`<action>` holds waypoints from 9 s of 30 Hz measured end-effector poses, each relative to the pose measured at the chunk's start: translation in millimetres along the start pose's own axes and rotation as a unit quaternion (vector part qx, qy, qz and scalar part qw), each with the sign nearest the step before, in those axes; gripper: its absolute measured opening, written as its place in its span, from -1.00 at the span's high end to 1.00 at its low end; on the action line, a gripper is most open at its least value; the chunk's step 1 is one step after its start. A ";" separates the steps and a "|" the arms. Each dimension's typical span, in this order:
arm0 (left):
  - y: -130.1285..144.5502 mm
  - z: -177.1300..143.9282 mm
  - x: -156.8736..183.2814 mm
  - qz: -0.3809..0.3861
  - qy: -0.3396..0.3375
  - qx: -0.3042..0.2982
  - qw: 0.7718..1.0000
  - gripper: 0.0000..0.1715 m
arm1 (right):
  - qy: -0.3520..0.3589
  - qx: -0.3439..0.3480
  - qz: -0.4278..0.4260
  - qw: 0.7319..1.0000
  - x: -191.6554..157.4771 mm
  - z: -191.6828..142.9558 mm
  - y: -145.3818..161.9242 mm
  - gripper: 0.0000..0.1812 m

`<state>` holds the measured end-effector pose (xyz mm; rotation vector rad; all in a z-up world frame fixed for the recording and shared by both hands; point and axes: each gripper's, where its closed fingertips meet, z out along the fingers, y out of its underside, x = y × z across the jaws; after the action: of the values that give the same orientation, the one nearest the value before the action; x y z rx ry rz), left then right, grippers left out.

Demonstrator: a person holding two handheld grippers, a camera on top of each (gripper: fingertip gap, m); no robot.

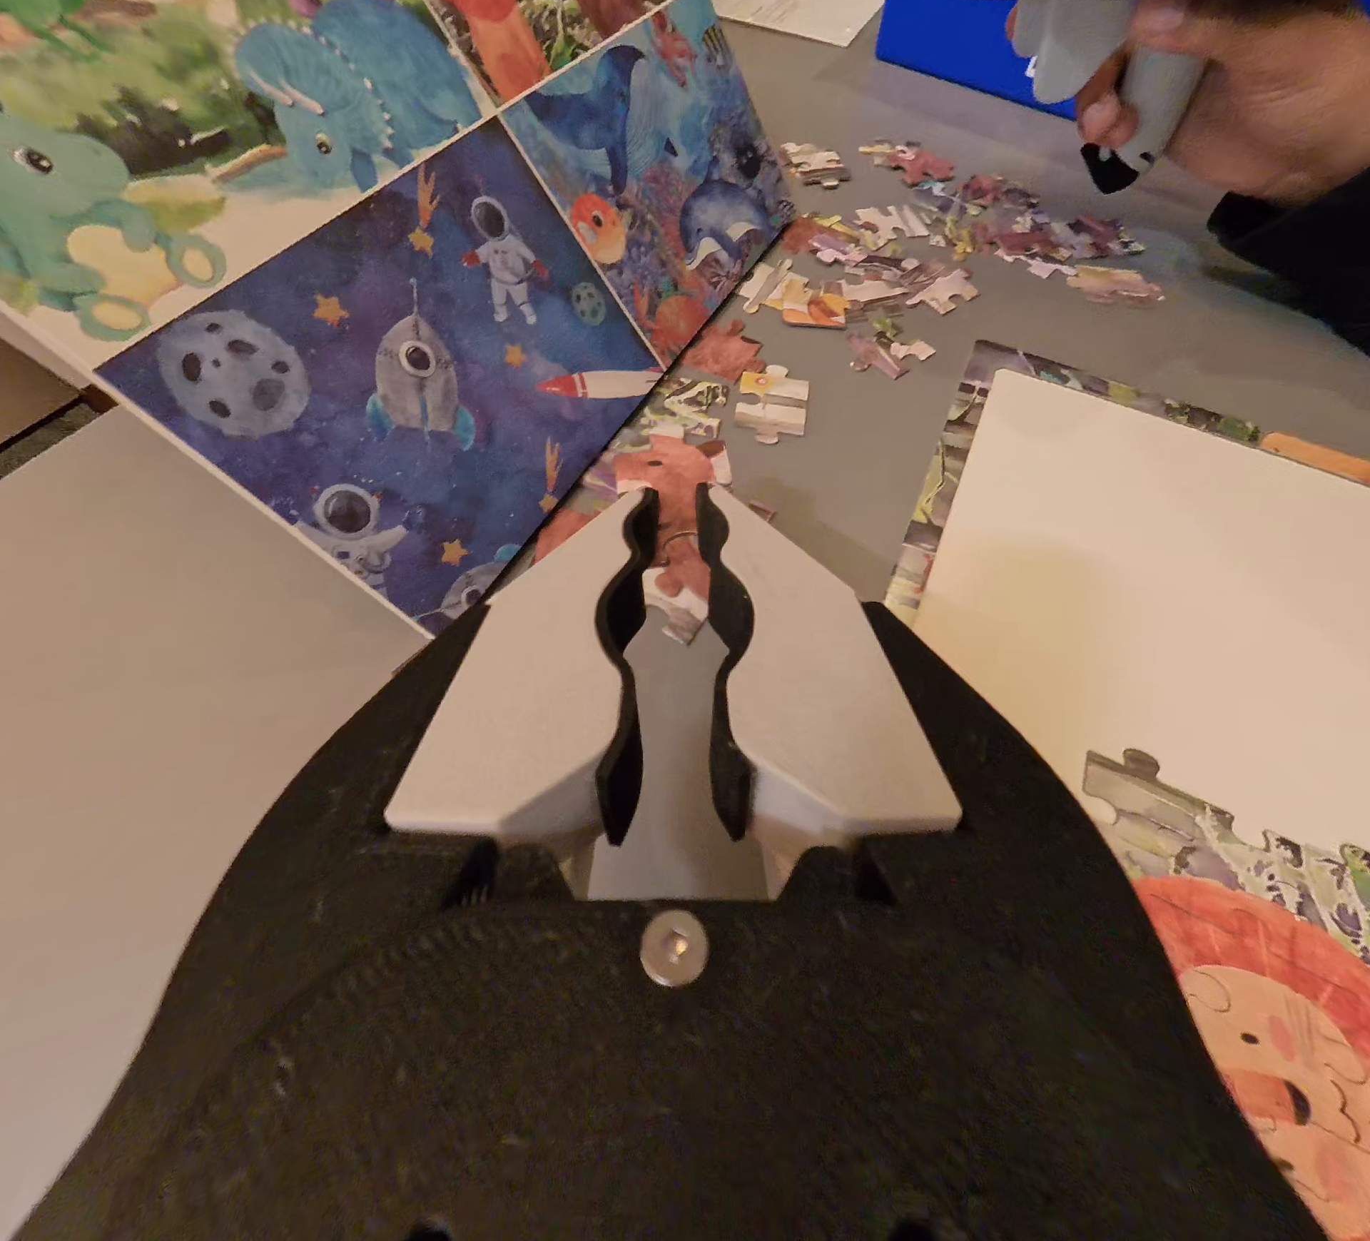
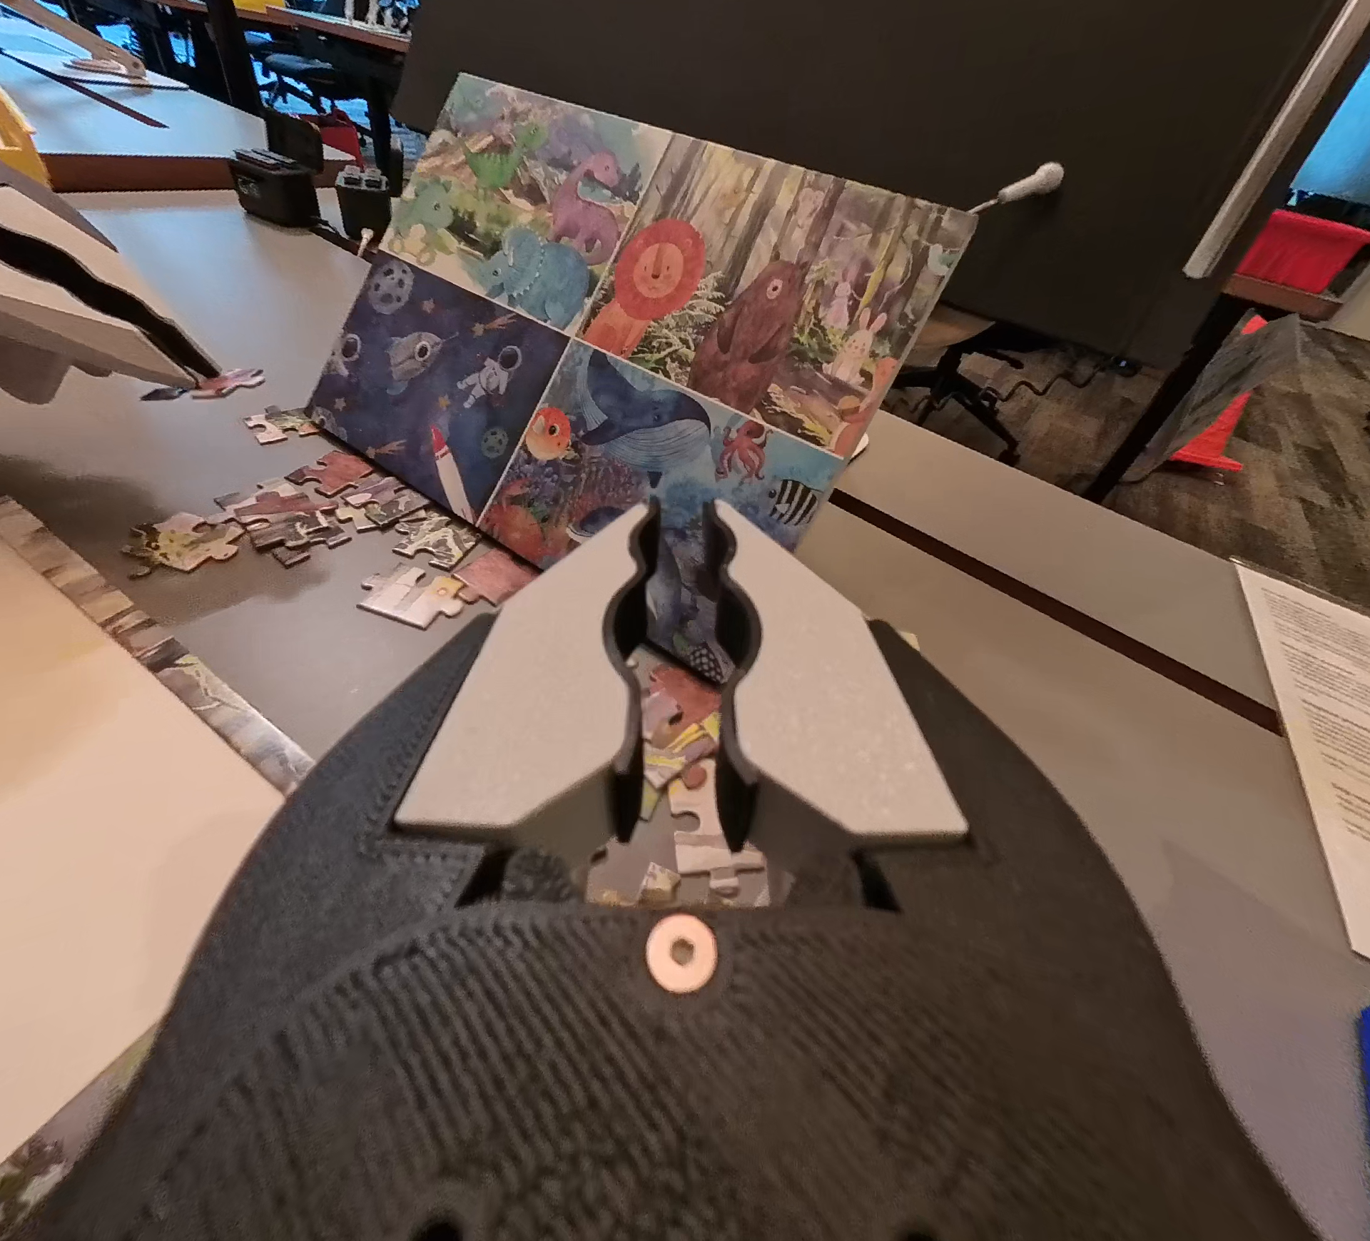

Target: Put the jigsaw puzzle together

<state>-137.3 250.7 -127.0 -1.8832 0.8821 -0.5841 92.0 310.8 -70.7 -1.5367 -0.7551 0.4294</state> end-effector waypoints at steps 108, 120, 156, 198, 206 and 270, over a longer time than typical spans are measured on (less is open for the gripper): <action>47.6 51.8 32.6 0.044 0.063 -0.157 0.985 0.32 | -0.007 0.033 0.034 0.999 -4.7 -1.7 -9.0 0.82; 45.1 49.2 37.4 0.111 0.031 -0.140 0.983 0.78 | -0.014 0.034 0.052 0.998 -5.2 0.8 -6.1 0.83; 41.2 66.6 45.7 0.134 0.079 -0.151 0.976 0.34 | -0.152 -0.072 0.076 0.983 -90.3 15.5 0.2 0.66; 5.0 43.7 39.5 0.144 0.019 -0.043 0.988 0.99 | -0.152 -0.062 -0.019 0.986 -124.0 29.8 12.3 0.66; -19.3 33.7 47.1 0.120 0.022 0.011 0.993 1.00 | -0.164 -0.037 -0.155 0.974 -162.0 26.2 7.8 0.63; -53.2 23.4 88.5 0.165 0.004 0.085 0.983 0.69 | -0.410 -0.029 0.389 0.825 -174.2 6.6 -23.8 0.79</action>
<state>-47.8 210.5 -87.2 -1.5409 1.0872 -0.4467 -41.2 196.1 -77.3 -1.6605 -0.7367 1.7765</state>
